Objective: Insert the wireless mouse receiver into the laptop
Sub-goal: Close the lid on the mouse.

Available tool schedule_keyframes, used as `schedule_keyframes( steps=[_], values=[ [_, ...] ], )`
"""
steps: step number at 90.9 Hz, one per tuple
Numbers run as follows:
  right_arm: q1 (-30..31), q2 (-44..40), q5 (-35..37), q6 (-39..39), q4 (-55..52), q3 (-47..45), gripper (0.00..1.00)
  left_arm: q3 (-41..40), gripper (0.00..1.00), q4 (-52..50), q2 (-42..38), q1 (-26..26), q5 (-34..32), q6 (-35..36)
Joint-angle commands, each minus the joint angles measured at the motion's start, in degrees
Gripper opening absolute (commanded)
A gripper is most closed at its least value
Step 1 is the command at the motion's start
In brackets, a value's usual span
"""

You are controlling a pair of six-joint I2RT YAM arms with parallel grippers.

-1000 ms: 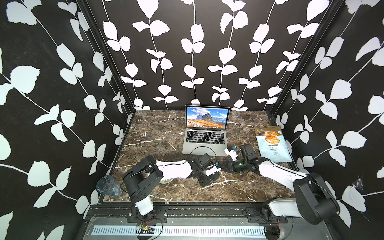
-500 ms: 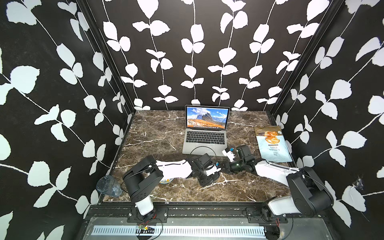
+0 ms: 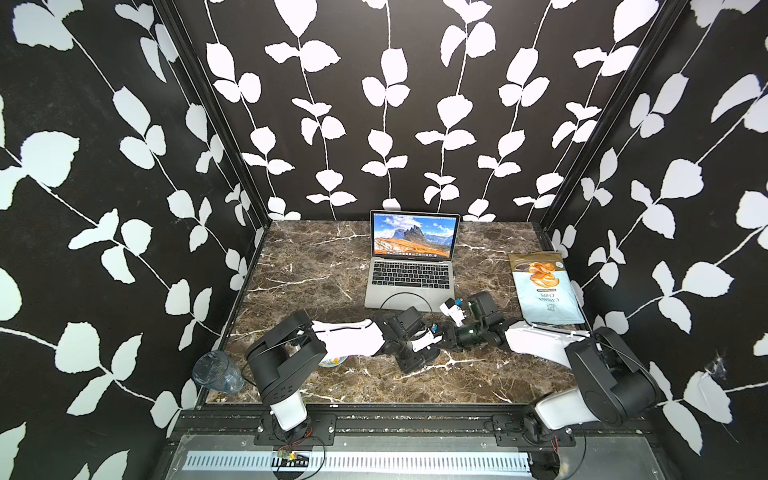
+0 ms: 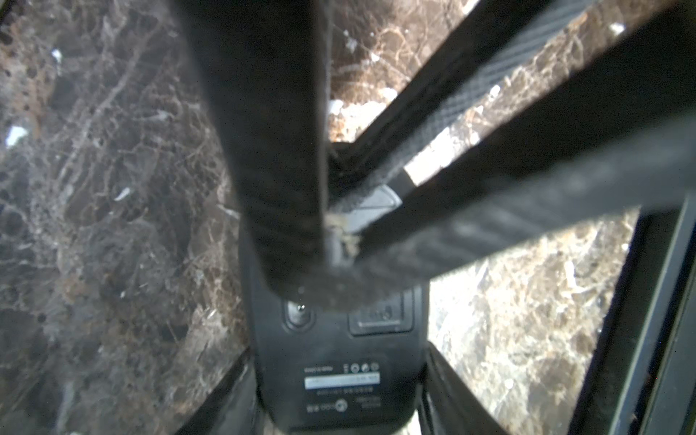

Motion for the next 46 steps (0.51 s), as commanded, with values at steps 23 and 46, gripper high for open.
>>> schedule_keyframes(
  steps=[23, 46],
  values=[
    [0.66, -5.40, 5.34, -0.38, -4.45, -0.15, 0.26, -2.24, 0.10, -6.38, 4.35, -0.61, 1.46, -0.55],
    [0.75, -2.65, 8.17, -2.64, -8.39, 1.25, 0.22, -2.19, 0.08, -6.43, 4.35, -0.69, 1.52, -0.52]
  ],
)
